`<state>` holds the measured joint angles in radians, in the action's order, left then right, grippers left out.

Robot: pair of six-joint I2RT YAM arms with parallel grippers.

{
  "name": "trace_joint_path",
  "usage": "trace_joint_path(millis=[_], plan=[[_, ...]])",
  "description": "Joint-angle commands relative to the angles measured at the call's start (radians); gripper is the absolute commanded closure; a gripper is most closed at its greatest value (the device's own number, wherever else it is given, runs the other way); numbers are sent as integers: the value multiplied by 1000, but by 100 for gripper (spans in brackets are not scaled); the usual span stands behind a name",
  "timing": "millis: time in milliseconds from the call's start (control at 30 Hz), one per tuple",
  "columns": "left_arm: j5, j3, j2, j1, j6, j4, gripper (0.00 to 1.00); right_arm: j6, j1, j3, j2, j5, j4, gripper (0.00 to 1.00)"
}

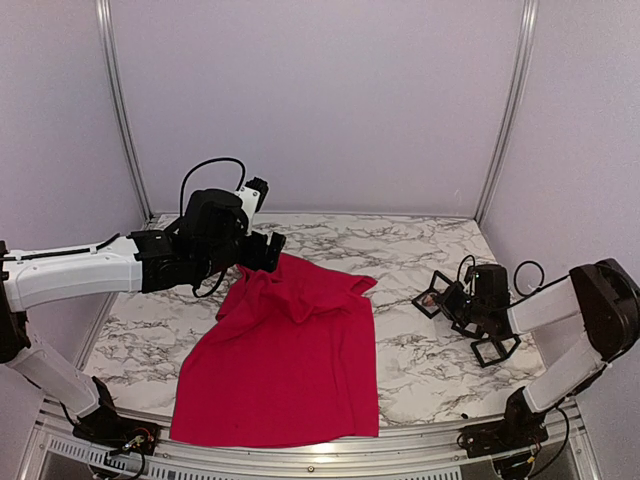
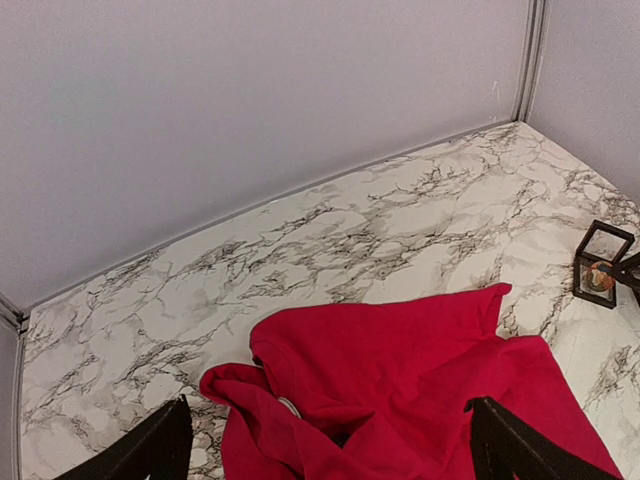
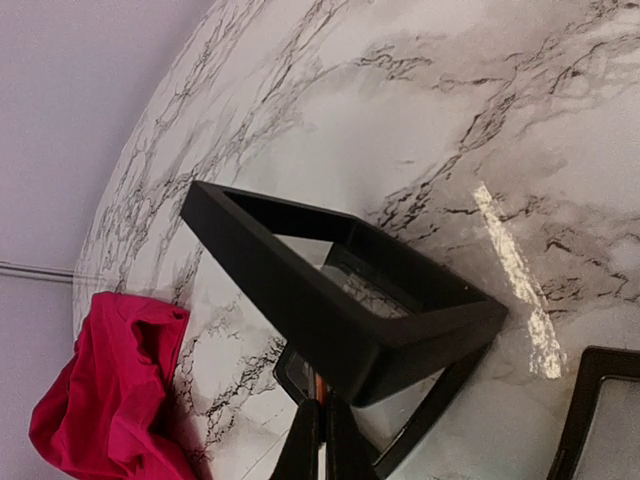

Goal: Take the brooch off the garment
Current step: Place the brooch in the brooch box.

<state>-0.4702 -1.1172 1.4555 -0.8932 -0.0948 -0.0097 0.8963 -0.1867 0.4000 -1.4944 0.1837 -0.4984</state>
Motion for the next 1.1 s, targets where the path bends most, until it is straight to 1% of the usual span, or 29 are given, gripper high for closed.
trace_joint_path(millis=[0, 133, 333, 400, 667, 733, 900, 1067], plan=[[12, -7, -24, 9, -11, -25, 1, -22, 9, 16, -15, -23, -16, 100], [14, -9, -24, 9, -11, -25, 1, -31, 9, 27, -22, -20, 2, 99], [18, -12, -24, 9, -13, -27, 1, -65, 10, 60, -3, -27, 81, 80], [23, -11, -26, 8, -17, -26, 1, -72, 9, 67, 8, -33, 106, 78], [27, -7, -35, 9, -26, -28, 1, -92, 9, 79, 41, -31, 182, 74], [26, -6, -35, 7, -30, -29, 1, -98, 9, 80, 56, -33, 198, 71], [34, -4, -34, 9, -39, -27, 1, -115, 9, 79, 92, -38, 235, 59], [39, -12, -30, 8, -52, -30, 1, -125, 9, 77, 111, -21, 259, 52]])
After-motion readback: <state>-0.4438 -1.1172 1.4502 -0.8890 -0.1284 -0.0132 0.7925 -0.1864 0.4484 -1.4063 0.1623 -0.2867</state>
